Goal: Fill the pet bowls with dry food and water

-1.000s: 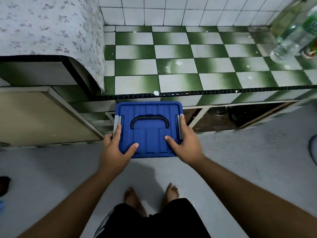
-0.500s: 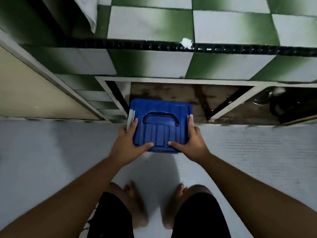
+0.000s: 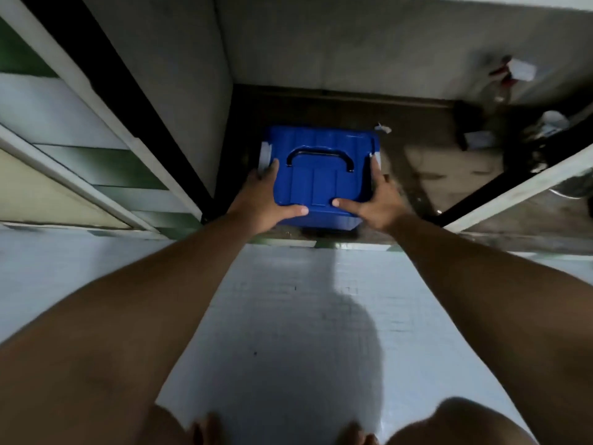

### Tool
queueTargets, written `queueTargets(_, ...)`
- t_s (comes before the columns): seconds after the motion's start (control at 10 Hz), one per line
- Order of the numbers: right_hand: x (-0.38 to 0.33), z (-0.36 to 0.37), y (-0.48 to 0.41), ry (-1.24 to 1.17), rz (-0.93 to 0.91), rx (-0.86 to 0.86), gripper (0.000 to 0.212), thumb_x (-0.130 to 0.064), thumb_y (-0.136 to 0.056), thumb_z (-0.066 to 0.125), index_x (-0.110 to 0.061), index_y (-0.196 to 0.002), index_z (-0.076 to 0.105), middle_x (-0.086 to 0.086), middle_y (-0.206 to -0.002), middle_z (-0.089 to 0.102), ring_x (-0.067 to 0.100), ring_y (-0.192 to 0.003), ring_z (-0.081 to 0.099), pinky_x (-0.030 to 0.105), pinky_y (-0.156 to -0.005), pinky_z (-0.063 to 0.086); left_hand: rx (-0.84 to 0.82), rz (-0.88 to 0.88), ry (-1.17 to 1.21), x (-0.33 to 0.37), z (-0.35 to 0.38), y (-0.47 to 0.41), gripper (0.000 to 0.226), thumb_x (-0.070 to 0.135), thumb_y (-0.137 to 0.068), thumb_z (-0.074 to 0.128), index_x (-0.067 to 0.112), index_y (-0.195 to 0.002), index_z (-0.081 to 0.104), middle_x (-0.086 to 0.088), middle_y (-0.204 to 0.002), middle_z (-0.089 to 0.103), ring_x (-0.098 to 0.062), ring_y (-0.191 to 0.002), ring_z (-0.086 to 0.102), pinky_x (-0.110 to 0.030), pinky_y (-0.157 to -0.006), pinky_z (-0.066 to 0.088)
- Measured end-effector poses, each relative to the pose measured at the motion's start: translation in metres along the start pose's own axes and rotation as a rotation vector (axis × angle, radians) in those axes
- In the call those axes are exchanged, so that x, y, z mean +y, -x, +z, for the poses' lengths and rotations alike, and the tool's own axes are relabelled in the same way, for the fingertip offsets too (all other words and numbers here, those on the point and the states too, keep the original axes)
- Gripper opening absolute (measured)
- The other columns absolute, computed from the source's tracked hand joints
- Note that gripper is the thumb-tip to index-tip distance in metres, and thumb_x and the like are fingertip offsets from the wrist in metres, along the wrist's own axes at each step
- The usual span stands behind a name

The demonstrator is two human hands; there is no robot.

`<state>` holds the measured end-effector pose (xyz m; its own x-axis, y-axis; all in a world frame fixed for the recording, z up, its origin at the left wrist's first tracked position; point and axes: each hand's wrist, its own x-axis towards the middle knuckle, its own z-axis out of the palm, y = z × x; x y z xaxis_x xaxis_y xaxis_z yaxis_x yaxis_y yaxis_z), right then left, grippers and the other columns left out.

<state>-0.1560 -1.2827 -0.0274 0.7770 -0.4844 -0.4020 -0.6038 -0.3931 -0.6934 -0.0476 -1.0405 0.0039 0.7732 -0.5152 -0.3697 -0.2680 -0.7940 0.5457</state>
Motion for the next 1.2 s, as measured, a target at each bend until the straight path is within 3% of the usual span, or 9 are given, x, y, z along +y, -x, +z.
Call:
queueTargets(0.1,0.003,0.006,-0.024,-0.075,0.002,-0.058,0.145,-0.08,-0.032,0.085,-0.055,-0.15,0.006,-0.001,-0.142,0.051,0.023,-0.127,0.054,0.049,-0.108,0.046,0.047,0.039,0.011,-0.01,0.01,-0.037,0.13,0.096,-0.053,0.062,0.04,-0.159,0.01,-0.004,-0.16,0.037,-0.03,-0.143,0.043,-0.056,-0.111,0.045)
queueTargets(0.3,0.01,0.016,-0.052,-0.07,0.036,-0.065,0.146,-0.082,-0.03,0.085,-0.058,-0.147,0.002,-0.004,-0.145,0.042,0.025,-0.131,0.049,0.051,-0.11,0.044,0.086,0.045,-0.013,-0.004,0.01,-0.041,0.118,0.067,-0.074,0.078,0.023,-0.163,0.014,-0.013,-0.161,0.025,-0.032,-0.147,0.033,-0.046,-0.117,0.033)
queueTargets(0.5,0.009,0.017,-0.053,-0.047,0.042,-0.095,0.145,-0.083,-0.031,0.084,-0.057,-0.146,0.0,-0.003,-0.146,0.041,0.026,-0.133,0.047,0.051,-0.11,0.044,0.074,0.035,-0.014,-0.003,0.011,-0.039,0.116,0.062,-0.079,0.078,0.022,-0.164,0.01,-0.014,-0.162,0.018,-0.034,-0.149,0.028,-0.045,-0.119,0.028)
queueTargets(0.7,-0.014,0.006,-0.033,0.095,0.027,-0.07,0.152,-0.09,-0.033,0.073,-0.04,-0.156,-0.001,-0.001,-0.156,0.027,0.029,-0.141,0.037,0.049,-0.116,0.036,0.062,0.026,-0.044,-0.005,0.015,-0.041,0.116,0.069,-0.08,0.072,0.026,-0.164,0.005,-0.014,-0.165,0.012,-0.038,-0.151,0.025,-0.052,-0.119,0.029)
queueTargets(0.9,-0.037,0.0,-0.002,0.251,-0.023,0.093,0.107,-0.06,-0.075,0.077,-0.027,-0.158,0.019,0.009,-0.162,0.015,0.034,-0.144,0.032,0.047,-0.118,0.033,0.027,-0.036,-0.202,0.002,0.002,-0.026,0.108,0.073,-0.079,0.068,0.031,-0.161,0.011,-0.013,-0.167,0.009,-0.043,-0.148,0.026,-0.058,-0.114,0.038)
queueTargets(1.0,-0.048,-0.002,0.011,0.109,0.085,0.049,0.097,-0.049,-0.071,0.084,-0.024,-0.149,0.032,0.009,-0.154,0.027,0.033,-0.137,0.04,0.047,-0.116,0.036,-0.012,-0.049,-0.154,0.001,-0.009,-0.016,0.088,0.066,-0.075,0.072,0.033,-0.146,0.032,-0.013,-0.155,0.034,-0.038,-0.132,0.047,-0.055,-0.101,0.05)
queueTargets(1.1,-0.061,-0.003,0.025,0.182,0.054,0.078,0.106,-0.056,-0.068,0.082,-0.029,-0.153,0.024,0.007,-0.155,0.035,0.033,-0.137,0.042,0.053,-0.112,0.04,-0.005,-0.006,-0.179,0.004,-0.02,-0.005,0.087,0.069,-0.07,0.068,0.037,-0.143,0.034,-0.012,-0.153,0.037,-0.036,-0.13,0.05,-0.054,-0.096,0.053)
queueTargets(1.2,-0.084,-0.014,0.051,0.283,0.001,0.07,0.102,-0.053,-0.078,0.076,-0.026,-0.157,0.017,0.008,-0.161,0.027,0.034,-0.142,0.037,0.051,-0.114,0.039,-0.008,0.001,-0.21,0.031,-0.04,0.022,0.093,0.061,-0.086,0.067,0.033,-0.16,0.019,-0.012,-0.164,0.026,-0.037,-0.145,0.037,-0.055,-0.11,0.044)
